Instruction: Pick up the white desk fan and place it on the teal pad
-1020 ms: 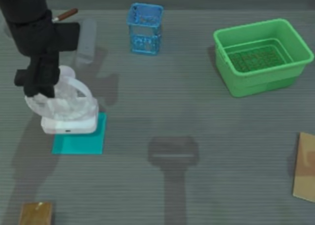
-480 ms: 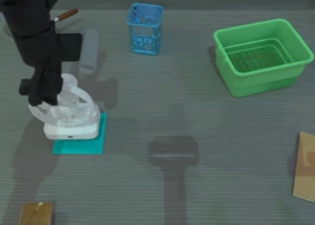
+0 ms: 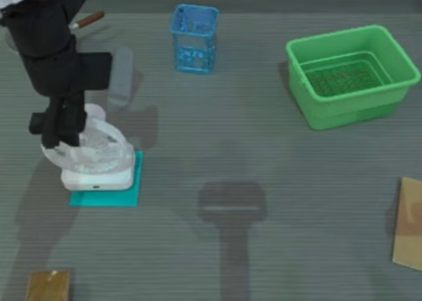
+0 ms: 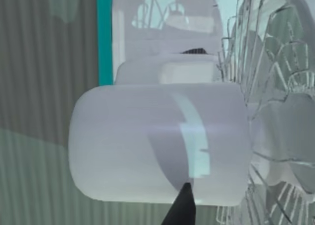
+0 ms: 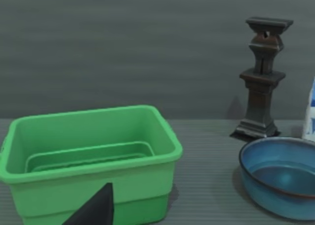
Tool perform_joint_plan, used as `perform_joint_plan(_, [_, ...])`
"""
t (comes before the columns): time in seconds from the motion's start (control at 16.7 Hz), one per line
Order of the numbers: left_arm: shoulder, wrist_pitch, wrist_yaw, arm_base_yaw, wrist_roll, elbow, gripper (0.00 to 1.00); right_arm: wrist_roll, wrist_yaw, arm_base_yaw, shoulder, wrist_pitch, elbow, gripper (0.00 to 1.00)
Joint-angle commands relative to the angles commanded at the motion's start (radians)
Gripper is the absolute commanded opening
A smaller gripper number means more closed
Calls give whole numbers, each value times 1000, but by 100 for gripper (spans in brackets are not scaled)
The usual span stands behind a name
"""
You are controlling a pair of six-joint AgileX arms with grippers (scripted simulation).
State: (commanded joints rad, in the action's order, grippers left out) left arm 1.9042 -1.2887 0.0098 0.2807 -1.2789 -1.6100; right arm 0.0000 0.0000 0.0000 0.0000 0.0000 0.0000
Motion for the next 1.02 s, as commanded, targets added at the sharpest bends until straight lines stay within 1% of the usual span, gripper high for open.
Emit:
perform_joint_plan(0.66, [0, 0, 0, 0, 0, 0, 98, 0, 0, 0, 0, 0, 0, 100])
perform_joint_plan(0.72, [0, 0, 0, 0, 0, 0, 100, 0, 0, 0, 0, 0, 0, 100])
perform_joint_plan(1.02, [0, 0, 0, 0, 0, 0, 100, 0, 0, 0, 0, 0, 0, 100])
